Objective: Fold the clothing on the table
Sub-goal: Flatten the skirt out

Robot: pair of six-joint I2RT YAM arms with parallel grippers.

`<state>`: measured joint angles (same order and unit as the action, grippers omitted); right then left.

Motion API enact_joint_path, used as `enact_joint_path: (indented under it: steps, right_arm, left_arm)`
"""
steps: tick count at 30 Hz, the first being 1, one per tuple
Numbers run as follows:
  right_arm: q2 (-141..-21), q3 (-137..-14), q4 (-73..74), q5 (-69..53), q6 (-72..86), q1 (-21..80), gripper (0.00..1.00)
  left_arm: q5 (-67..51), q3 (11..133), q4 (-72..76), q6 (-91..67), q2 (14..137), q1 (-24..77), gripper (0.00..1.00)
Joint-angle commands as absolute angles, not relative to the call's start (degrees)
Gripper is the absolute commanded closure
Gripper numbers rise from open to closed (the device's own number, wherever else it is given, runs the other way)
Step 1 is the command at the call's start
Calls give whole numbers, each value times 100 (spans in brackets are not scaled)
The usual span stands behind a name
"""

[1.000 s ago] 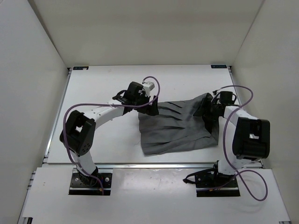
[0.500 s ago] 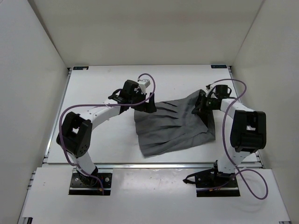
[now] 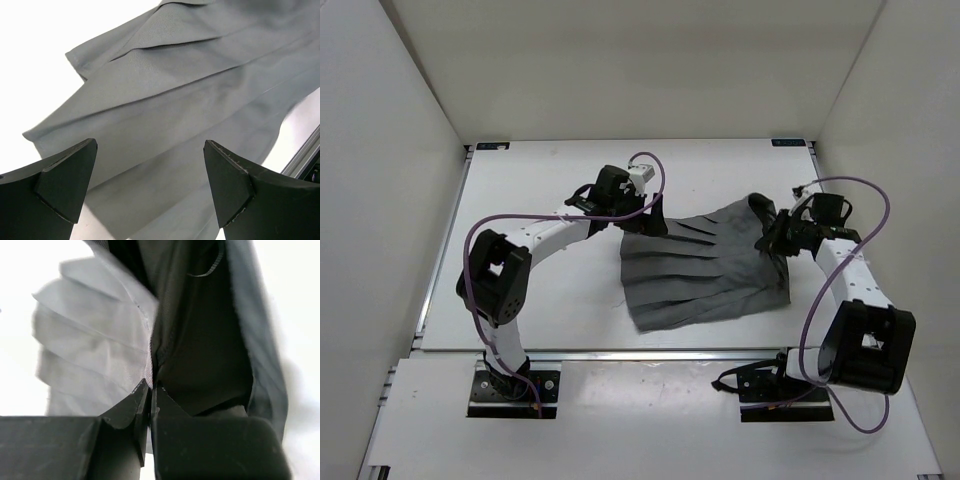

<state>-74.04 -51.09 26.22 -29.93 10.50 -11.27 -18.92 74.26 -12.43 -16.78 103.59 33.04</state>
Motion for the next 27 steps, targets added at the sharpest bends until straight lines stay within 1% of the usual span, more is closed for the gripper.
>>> enact_joint_path:
  steps: [1, 3, 4, 6, 7, 10, 11, 12, 14, 15, 21, 23, 27]
  right_arm:
    - [-7689, -4861, 2996, -2409, 993, -1081, 100]
    - [-7865, -4913, 3189, -2295, 1054, -1063, 90]
    - [-7962, -5000, 3234, -2285, 1089, -1072, 87]
    - [-7998, -5071, 3278, -2277, 1142, -1064, 76]
    - [-7928, -5141, 3174, -2337, 1125, -1063, 73]
    - [-7770, -5272, 2840, -2390, 1204, -1020, 46]
    - [-7735, -5317, 2674, -2382, 1265, -1028, 30]
    - [-7734, -5335, 2480, -2408, 1257, -1037, 23]
    - [-7883, -5519, 2287, -2330, 1257, -1055, 15]
    - [-7919, -5633, 2233, -2320, 1239, -1081, 13]
    - [-8936, -6230, 2048, -2259, 1239, -1169, 14]
    - [-9174, -6337, 1951, -2329, 1292, -1143, 16]
    - [-9605, -6609, 1680, -2426, 1459, -967, 34]
  left_arm:
    - [-2048, 7681, -1221, -1635, 10353, 3322, 1]
    - [-2100, 7673, -1265, -1635, 10327, 3322, 1]
    - [-2101, 7664, -1248, -1635, 10345, 3314, 1]
    - [-2101, 7629, -1292, -1591, 10319, 3313, 2]
    - [-2101, 7559, -1275, -1582, 10292, 3313, 1]
    - [-2136, 7454, -1292, -1573, 10231, 3252, 2]
    - [-2171, 7366, -1309, -1547, 10204, 3191, 1]
    - [-2171, 7348, -1292, -1556, 10134, 3217, 1]
    - [-2189, 7243, -1301, -1521, 10090, 3173, 1]
    - [-2206, 7181, -1249, -1555, 10029, 3147, 1]
    - [-2268, 6926, -1230, -1556, 9844, 3006, 1]
    - [-2250, 6847, -1213, -1538, 9800, 2988, 1]
    - [-2250, 6777, -1239, -1512, 9712, 2927, 2]
